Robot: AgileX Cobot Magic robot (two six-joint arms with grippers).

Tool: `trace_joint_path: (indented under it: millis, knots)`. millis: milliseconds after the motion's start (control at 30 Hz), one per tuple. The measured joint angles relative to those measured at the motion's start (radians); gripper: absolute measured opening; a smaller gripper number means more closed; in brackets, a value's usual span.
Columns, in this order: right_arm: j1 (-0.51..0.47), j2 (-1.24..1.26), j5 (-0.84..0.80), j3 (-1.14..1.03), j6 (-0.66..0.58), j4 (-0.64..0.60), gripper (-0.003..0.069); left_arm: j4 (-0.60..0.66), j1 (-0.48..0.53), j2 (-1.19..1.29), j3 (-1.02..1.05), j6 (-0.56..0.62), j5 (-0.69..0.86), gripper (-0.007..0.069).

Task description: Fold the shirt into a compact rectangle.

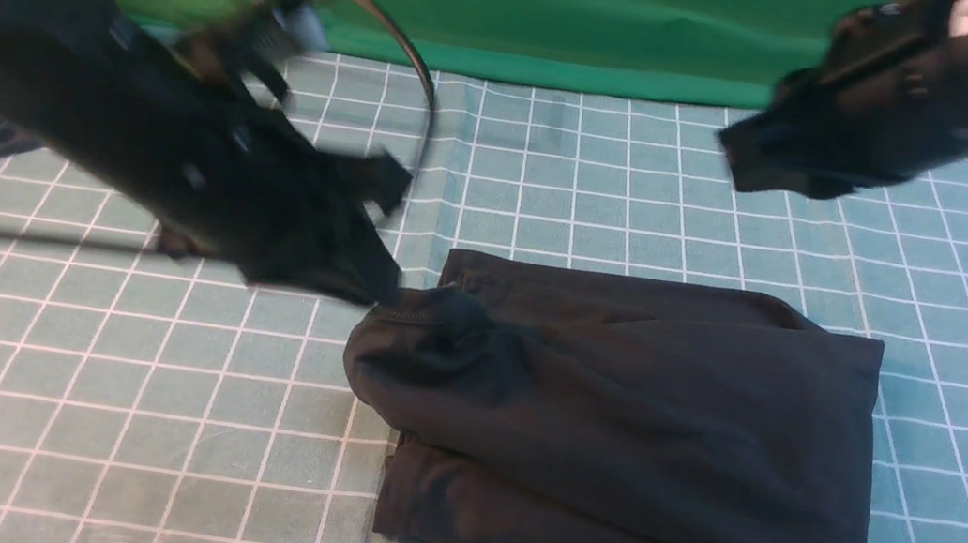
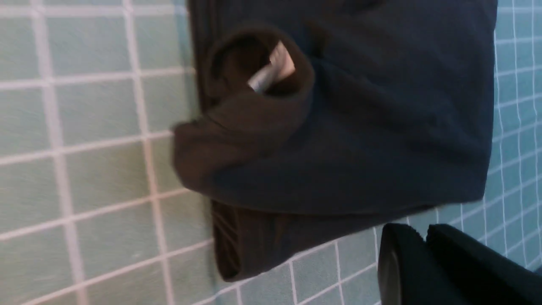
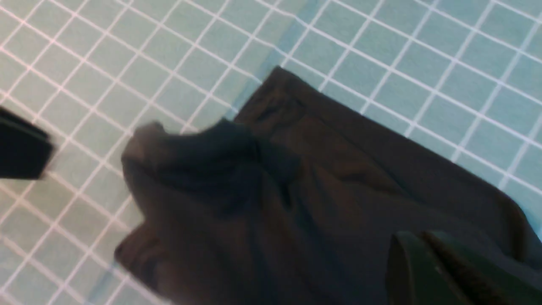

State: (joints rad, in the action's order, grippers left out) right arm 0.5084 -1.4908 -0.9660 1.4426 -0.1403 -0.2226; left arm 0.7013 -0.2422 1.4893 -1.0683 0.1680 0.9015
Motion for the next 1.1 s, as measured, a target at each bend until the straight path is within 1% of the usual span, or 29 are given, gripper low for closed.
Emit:
trace_joint_path:
  millis: [100, 167, 200, 267, 300, 367, 500, 600, 700, 767, 867, 900, 1000, 1067, 1100]
  knots:
    - [0.0, 0.07, -0.114, 0.0, 0.0, 0.0, 0.0019, 0.023, -0.091, 0.114, 0.066, 0.024, -0.167, 0.0034]
    - [0.0, 0.097, -0.145, 0.0, 0.0, 0.002, 0.0019, 0.011, -0.11, 0.171, 0.071, 0.026, -0.25, 0.0034]
    - [0.0, 0.107, -0.151, 0.0, 0.0, 0.002, 0.0019, 0.006, -0.111, 0.184, 0.072, 0.026, -0.264, 0.0034]
    - [0.0, 0.148, -0.195, 0.0, 0.0, 0.003, 0.0019, -0.055, -0.101, 0.266, 0.074, -0.001, -0.331, 0.0034]
    - [0.0, 0.151, -0.2, 0.0, 0.0, 0.003, 0.0019, -0.06, -0.098, 0.27, 0.074, -0.006, -0.331, 0.0034]
    - [0.0, 0.2, -0.229, -0.012, -0.001, 0.006, 0.0019, -0.134, -0.059, 0.306, 0.075, -0.077, -0.353, 0.0034]
    - [0.0, 0.309, -0.241, -0.088, -0.001, 0.015, 0.0019, -0.189, 0.008, 0.297, 0.068, -0.12, -0.325, 0.0034]
    - [0.0, 0.422, -0.246, -0.179, 0.002, 0.032, 0.0019, -0.205, 0.061, 0.249, 0.026, -0.131, -0.23, 0.0034]
    - [0.0, 0.505, -0.249, -0.234, 0.015, 0.045, 0.0019, -0.207, 0.09, 0.201, -0.016, -0.136, -0.155, 0.0034]
    - [0.0, 0.597, -0.25, -0.28, 0.057, 0.074, 0.0019, -0.212, 0.105, 0.145, -0.057, -0.14, -0.107, 0.0034]
    - [0.0, 0.759, -0.244, -0.338, 0.14, 0.143, 0.0019, -0.228, 0.112, 0.06, -0.106, -0.143, -0.081, 0.0034]
    - [0.0, 0.847, -0.231, -0.369, 0.151, 0.178, 0.0019, -0.228, 0.112, 0.025, -0.123, -0.143, -0.079, 0.0034]
    - [0.0, 1.036, -0.137, -0.466, 0.154, 0.205, 0.0019, -0.223, 0.112, -0.024, -0.137, -0.143, -0.082, 0.0034]
    - [0.0, 1.17, 0.019, -0.575, 0.127, 0.203, 0.0017, -0.224, 0.112, -0.05, -0.138, -0.156, -0.076, 0.0034]
    - [0.0, 1.183, 0.037, -0.587, 0.123, 0.202, 0.0016, -0.225, 0.112, -0.053, -0.138, -0.157, -0.076, 0.0034]
